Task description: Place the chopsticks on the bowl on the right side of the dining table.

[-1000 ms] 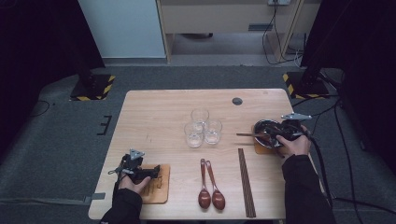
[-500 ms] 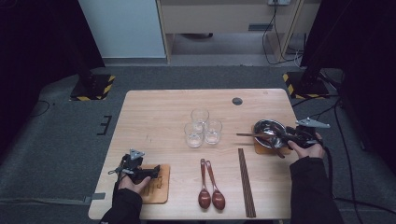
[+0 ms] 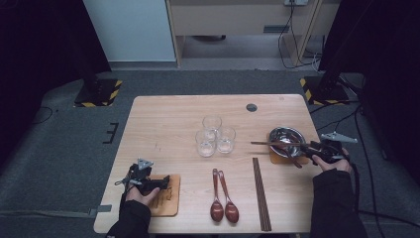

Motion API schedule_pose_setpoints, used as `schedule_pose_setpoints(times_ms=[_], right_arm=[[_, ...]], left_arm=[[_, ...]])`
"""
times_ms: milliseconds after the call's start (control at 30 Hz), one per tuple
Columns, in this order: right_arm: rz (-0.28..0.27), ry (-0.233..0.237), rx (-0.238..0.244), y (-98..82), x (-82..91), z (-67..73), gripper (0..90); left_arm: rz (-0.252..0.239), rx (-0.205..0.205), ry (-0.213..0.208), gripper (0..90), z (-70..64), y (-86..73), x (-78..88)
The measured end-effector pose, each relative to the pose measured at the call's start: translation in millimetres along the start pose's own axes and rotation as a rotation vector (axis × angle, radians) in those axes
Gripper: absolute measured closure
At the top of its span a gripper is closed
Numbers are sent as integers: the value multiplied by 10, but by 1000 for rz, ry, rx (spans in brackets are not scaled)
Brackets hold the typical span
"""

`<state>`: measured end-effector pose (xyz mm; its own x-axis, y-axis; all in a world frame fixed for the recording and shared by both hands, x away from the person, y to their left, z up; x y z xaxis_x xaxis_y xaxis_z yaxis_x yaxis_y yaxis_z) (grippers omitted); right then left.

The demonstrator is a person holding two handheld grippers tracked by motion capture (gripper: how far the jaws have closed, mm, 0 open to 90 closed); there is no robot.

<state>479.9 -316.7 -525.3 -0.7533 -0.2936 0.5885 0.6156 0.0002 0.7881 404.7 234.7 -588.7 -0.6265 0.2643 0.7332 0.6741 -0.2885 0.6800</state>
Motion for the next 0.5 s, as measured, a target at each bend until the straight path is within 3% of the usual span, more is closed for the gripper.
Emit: schedule_pose_setpoints(times_ms=[500], right_arm=[[23, -25, 11, -41, -106, -50, 461]], left_arm=[[0, 0, 0, 0, 0, 0, 0]])
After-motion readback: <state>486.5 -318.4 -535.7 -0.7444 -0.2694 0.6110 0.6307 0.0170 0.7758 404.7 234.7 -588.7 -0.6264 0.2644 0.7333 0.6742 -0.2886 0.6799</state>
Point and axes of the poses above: each handheld gripper's, and its own axes: x roughly backward along the jaws, y roughly out of its top, z roughly to its left, the point moved 8 cm from there along -x, roughly forward along the jaws, and after that the axes turned 6 degrees about -x, right-handed, at the moved point
